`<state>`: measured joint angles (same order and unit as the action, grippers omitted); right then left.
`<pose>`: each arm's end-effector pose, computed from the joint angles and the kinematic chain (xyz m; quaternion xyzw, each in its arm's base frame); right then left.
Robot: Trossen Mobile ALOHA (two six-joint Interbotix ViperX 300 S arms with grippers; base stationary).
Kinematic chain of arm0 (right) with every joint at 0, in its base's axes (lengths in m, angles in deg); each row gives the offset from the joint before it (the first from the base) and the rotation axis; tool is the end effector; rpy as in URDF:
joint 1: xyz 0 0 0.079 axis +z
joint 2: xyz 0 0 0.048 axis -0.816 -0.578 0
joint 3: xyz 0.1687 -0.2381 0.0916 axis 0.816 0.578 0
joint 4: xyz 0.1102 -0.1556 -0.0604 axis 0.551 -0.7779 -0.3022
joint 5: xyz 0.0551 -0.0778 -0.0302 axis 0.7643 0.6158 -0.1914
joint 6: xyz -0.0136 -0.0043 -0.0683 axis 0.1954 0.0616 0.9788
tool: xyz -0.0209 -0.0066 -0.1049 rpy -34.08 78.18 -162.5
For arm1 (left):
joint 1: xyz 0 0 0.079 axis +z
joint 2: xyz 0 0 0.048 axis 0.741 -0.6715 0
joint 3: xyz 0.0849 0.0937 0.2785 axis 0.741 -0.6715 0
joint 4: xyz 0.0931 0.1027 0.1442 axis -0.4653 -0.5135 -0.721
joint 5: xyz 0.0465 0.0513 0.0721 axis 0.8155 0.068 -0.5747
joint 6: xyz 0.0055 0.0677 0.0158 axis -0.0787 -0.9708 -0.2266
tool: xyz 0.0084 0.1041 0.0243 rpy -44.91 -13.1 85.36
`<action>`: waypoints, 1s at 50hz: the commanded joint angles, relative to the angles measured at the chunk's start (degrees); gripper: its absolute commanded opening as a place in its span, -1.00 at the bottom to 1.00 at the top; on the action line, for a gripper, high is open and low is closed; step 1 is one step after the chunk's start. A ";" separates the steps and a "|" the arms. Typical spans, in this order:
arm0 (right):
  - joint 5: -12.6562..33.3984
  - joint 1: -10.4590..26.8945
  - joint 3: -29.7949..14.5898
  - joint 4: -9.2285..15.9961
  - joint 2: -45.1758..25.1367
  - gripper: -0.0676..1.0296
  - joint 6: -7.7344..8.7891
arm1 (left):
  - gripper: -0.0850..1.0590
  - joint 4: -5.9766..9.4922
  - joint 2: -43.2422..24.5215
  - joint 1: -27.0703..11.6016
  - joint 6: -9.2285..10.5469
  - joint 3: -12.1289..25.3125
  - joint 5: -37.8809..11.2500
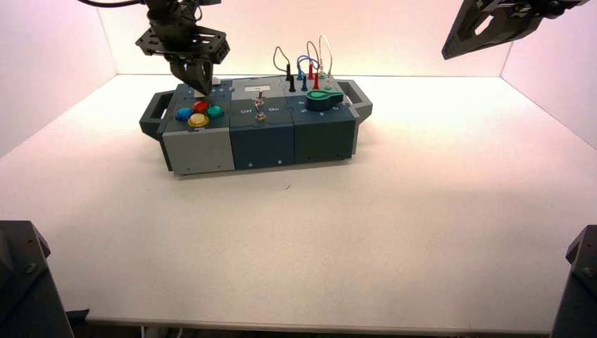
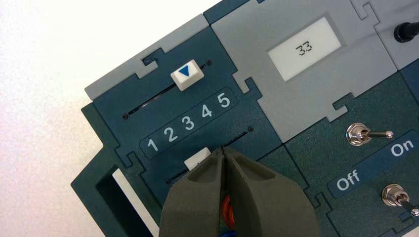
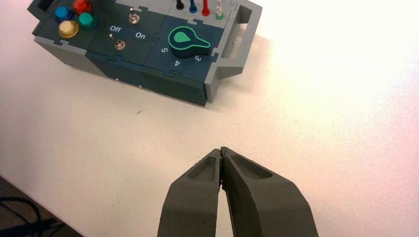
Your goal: Move the bottom slider to position 2.
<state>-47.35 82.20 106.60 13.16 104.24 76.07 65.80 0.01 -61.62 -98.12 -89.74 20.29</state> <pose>0.2097 0.1120 0.1516 -0.0790 0.4071 0.2147 0.8843 0.3930 -0.1098 0.0343 0.1056 0.5514 -0.1689 0.8101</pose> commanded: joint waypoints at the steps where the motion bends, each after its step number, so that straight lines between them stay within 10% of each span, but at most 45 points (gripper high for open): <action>1: -0.35 0.18 -2.11 -0.09 0.00 -0.92 0.09 | -0.91 -0.18 0.97 0.53 -0.26 0.26 0.09; 50: -0.44 0.18 -2.11 -0.09 0.09 -0.92 0.09 | -0.91 -0.18 1.23 1.05 -0.88 0.62 0.00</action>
<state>-47.26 82.20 106.60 13.08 104.24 76.07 65.80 0.01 -61.18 -98.65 -90.10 20.12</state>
